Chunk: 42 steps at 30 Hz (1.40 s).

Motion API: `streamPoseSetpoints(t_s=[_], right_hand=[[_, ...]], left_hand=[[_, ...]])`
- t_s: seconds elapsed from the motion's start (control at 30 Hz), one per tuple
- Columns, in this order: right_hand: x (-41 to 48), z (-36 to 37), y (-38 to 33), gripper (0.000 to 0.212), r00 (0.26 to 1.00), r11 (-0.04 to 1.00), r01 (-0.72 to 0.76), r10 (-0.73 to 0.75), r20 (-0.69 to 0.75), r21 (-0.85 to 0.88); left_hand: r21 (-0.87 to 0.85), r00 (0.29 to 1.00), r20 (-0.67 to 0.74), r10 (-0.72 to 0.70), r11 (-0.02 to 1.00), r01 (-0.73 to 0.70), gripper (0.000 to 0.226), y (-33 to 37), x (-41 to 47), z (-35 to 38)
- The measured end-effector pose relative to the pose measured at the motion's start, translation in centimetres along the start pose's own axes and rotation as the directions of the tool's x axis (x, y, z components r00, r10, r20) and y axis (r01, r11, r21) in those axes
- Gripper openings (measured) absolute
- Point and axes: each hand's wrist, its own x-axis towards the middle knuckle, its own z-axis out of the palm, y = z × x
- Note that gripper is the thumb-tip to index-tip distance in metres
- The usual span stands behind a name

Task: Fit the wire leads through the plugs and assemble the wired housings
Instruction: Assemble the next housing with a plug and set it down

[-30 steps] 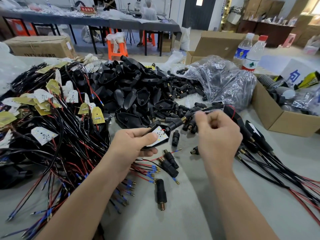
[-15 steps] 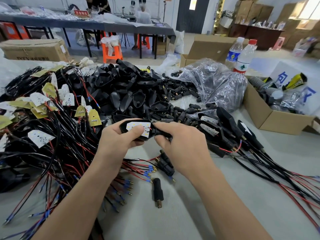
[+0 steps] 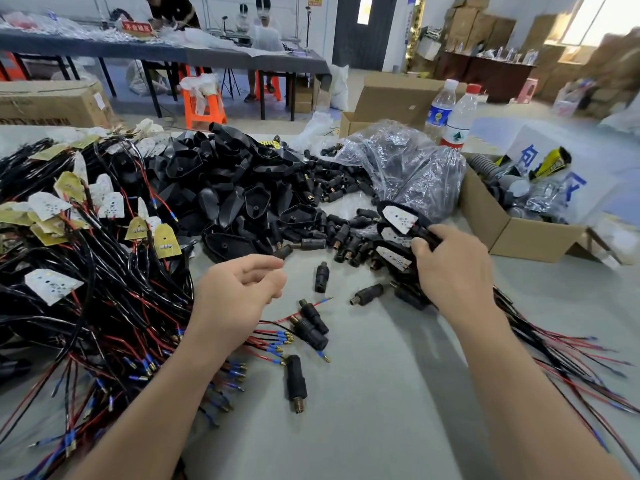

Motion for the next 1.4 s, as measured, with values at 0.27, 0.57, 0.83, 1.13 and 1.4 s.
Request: streamPoseSetpoints(t_s=[0.27,0.57,0.83,1.13,1.4], right_hand=[[-5.3,4.5,-4.3,0.039,0.957,0.951,0.283,-0.270,-0.109,0.125],[-8.1,9.4,-9.7,0.036,0.884,0.871,0.415,-0.454,0.111,0.262],[-7.6,10.4,-9.0,0.040,0.766,0.833,0.517,-0.553,0.328,0.195],[-7.2,10.3,-8.7,0.034,0.782,0.847,0.471,-0.530,0.328,0.246],[-7.9,8.2,-9.5,0.018,0.876,0.801,0.241,-0.422,0.232,0.548]], left_hand=[[0.515,0.962,-0.093,0.256,0.839,-0.173,0.025,-0.1,-0.6,0.3],[0.896,0.932,-0.118,0.343,0.442,-0.049,0.057,0.5,-0.5,-1.1],[0.930,0.967,-0.208,0.146,0.337,0.149,0.069,0.1,0.8,-5.9],[0.711,0.922,-0.269,0.277,0.703,-0.004,0.074,0.4,0.9,-5.1],[0.299,0.807,-0.463,0.367,0.921,-0.248,0.036,1.8,0.5,-3.5]])
